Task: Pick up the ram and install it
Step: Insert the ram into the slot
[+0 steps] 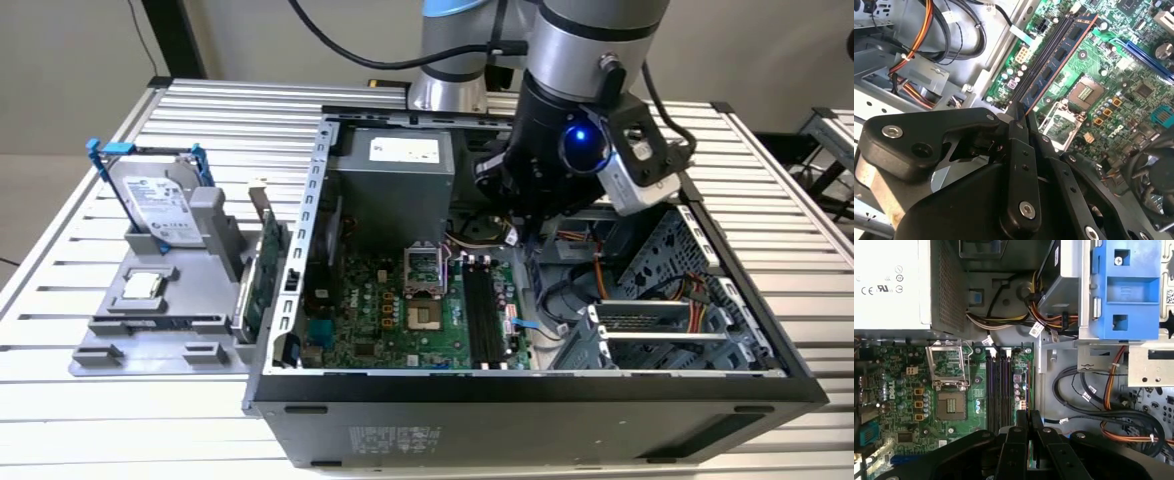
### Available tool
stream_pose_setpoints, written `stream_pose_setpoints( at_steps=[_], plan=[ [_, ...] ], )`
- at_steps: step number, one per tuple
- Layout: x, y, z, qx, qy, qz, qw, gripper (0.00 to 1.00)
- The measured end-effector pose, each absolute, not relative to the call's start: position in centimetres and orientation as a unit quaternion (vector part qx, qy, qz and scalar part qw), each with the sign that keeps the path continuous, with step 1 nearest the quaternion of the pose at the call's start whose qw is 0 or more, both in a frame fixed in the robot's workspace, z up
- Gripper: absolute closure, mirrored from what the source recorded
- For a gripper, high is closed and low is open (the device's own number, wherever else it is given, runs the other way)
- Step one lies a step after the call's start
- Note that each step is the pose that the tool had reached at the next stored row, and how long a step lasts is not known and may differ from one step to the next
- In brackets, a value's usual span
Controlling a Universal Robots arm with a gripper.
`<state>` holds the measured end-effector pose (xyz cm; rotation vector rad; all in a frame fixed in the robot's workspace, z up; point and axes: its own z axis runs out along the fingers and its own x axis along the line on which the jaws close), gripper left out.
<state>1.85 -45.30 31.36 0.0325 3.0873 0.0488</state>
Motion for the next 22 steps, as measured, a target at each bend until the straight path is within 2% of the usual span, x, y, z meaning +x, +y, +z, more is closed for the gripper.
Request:
stream_pose_setpoints(
  at_steps=[22],
  plan=[
    [1.9,-45.3,28.1,0.009,1.0,0.015,0.026,1.0]
  ],
)
